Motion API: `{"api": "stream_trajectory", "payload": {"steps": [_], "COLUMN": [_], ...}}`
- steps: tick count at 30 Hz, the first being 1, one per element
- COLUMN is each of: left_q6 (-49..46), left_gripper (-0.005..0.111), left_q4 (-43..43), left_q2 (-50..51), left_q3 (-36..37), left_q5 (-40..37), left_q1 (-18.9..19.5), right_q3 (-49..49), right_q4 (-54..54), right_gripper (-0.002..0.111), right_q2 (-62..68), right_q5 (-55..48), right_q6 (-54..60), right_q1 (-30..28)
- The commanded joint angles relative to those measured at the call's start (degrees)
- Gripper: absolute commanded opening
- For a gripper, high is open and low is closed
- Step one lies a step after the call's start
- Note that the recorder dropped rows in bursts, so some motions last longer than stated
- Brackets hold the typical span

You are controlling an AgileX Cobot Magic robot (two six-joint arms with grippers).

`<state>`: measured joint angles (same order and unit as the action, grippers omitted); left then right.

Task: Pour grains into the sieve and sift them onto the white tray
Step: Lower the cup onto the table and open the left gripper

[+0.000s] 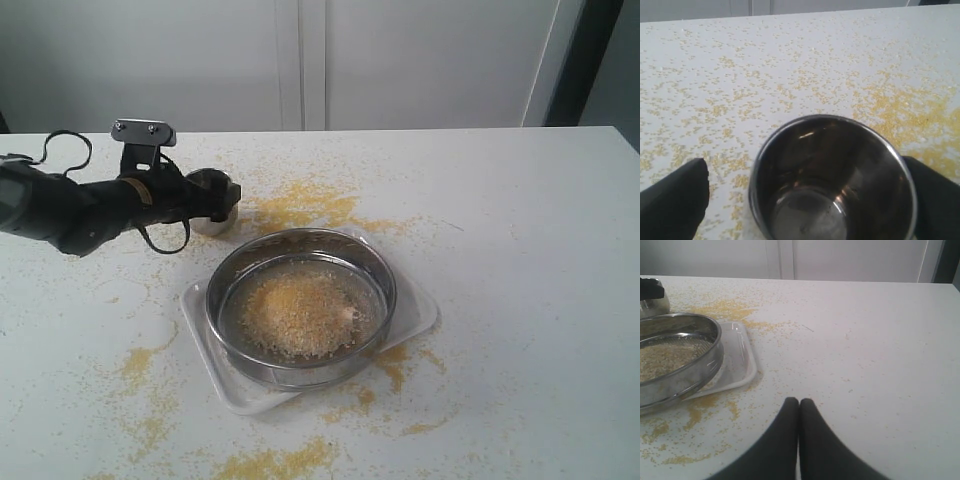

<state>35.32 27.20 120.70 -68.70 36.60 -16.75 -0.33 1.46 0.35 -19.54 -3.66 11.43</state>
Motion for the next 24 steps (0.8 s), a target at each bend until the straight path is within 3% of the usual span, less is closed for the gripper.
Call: {"api": "stream_trajectory", "payload": {"steps": [1,14,19,21,24], "left_q6": [7.5,37.5,53.9,58.7,67.1], "left_gripper": [0.102,0.102,0.102,0.097,0.075], "left_q4": [8.7,38.8,55.1,61.3,71.7], "left_q2": [-4.0,-15.7,-20.5,-22.1,-24.4], "left_q3": [-0.1,-0.1,0.7,1.2,2.1], "left_q5": [-5.7,-18.3,-17.0,-17.2,-18.3], "left_q1": [0.0,0.0,0.0,0.0,0.0], "right_q3": [0.3,0.3,0.3,0.3,0.3], "right_q4": [0.2,0.2,0.2,0.2,0.2], "right_gripper": [0.0,0.0,0.0,0.0,0.0], "right_q2": [-0.3,-0.3,-0.3,-0.3,-0.3], "right_q5": [0.3,0.3,0.3,0.3,0.3], "right_q6": [-0.1,-0.1,-0.1,-0.1,-0.1], "right_q1": [-0.3,-0.3,-0.3,-0.3,-0.3]}}
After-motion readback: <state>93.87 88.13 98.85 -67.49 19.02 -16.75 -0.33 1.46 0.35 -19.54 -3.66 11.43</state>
